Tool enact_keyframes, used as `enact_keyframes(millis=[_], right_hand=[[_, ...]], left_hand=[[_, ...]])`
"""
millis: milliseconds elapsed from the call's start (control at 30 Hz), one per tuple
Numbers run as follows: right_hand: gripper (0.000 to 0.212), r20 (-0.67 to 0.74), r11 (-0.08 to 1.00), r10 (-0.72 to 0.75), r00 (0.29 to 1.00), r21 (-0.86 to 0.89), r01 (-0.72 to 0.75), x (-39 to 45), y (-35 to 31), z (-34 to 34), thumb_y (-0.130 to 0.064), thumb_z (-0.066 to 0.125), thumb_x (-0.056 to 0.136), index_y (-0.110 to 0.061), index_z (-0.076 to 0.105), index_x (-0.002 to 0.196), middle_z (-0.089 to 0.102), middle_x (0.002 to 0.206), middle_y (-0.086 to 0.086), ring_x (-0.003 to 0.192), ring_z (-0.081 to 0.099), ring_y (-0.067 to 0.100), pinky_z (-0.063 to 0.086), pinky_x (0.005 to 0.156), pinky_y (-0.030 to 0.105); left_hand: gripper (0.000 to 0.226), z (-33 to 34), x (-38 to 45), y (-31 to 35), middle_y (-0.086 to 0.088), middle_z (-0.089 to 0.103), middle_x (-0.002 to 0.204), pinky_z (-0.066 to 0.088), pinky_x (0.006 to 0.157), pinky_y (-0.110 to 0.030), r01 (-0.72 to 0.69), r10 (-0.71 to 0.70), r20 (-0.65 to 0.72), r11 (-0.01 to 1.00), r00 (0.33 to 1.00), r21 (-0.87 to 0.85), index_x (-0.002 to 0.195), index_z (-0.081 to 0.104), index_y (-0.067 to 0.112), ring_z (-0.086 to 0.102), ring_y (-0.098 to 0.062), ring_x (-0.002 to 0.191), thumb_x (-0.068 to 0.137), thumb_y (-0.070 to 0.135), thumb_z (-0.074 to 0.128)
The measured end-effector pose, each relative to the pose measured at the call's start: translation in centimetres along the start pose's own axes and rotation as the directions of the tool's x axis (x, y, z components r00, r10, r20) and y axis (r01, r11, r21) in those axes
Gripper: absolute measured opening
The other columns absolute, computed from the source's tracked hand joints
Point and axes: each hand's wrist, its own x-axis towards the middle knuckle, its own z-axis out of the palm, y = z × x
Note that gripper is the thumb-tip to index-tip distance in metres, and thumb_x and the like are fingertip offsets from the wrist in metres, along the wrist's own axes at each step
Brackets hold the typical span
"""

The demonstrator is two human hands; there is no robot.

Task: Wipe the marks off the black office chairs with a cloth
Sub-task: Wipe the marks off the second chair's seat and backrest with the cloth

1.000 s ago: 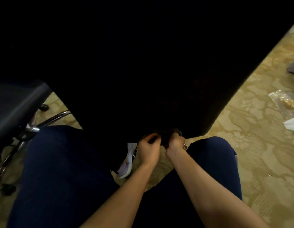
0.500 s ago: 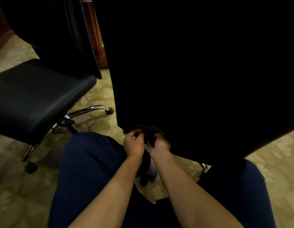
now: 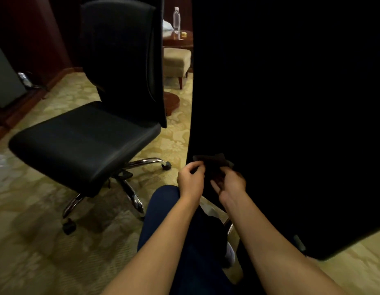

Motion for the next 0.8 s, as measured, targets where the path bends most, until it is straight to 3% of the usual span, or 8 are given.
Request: enact_keyframes(millis=[200,333,467,633,800], right_hand=[[0.006,0.160,0.991,-0.017,0.987,-0.128,0.038,-1.6,1.0,4.9,-0.013,0.056,0.096,-0.014,0.056,0.102,0.066,0.096,0.012,0.087,0.064,0.022,0.051,0.066,0.031],[0.024,0.276,0.986,-0.025,0.961,-0.151,0.069,-1.8,2.5,7.8,-0.014,0.054,0.097,-0.012,0.056,0.120,0.067,0.113,0.018,0.098,0.067,0.029,0.051,0.057,0.028],[0.023,0.337,0.983,-0.010,0.941,-0.171,0.072,-1.6,2.5,10.1,-0.013,0.052,0.099,-0.016,0.054,0.122,0.065,0.117,0.015,0.107,0.064,0.028,0.052,0.071,0.034],[0.033,0.468,0.967,-0.012,0.884,-0.221,0.130,-1.6,2.2,12.0,-0.011,0.051,0.099,-0.009,0.048,0.132,0.065,0.104,0.015,0.089,0.064,0.022,0.050,0.064,0.030],[0.010,0.506,0.949,0.023,0.862,-0.281,0.140,-1.5,2.7,15.1,-0.009,0.052,0.098,-0.016,0.056,0.104,0.066,0.095,0.014,0.079,0.063,0.020,0.049,0.064,0.030]], left_hand=[[0.011,-4.4,1.1,2.8,0.000,0.072,0.102,0.059,0.082,-0.031,-0.052,0.039,-0.139,0.994,0.990,-0.096,0.096,0.071,0.026,0.070,-0.013,0.086,0.093,0.018,0.064],[0.012,-6.6,2.2,4.7,0.000,0.071,0.102,0.057,0.075,-0.025,-0.093,0.067,-0.201,0.988,0.977,-0.124,0.098,0.071,0.024,0.069,-0.014,0.087,0.094,0.016,0.064],[0.013,-7.8,3.3,5.8,0.000,0.071,0.100,0.057,0.076,-0.026,-0.123,0.102,-0.236,0.990,0.966,-0.075,0.101,0.071,0.025,0.070,-0.013,0.090,0.094,0.015,0.063],[0.014,-10.0,4.9,7.0,-0.003,0.071,0.098,0.060,0.078,-0.030,-0.184,0.171,-0.281,0.983,0.944,-0.018,0.103,0.072,0.020,0.070,-0.013,0.088,0.093,0.013,0.064],[0.015,-12.3,7.0,6.7,-0.002,0.069,0.109,0.060,0.084,-0.039,-0.199,0.198,-0.340,0.979,0.919,0.033,0.099,0.072,0.030,0.070,-0.013,0.093,0.092,0.018,0.066]])
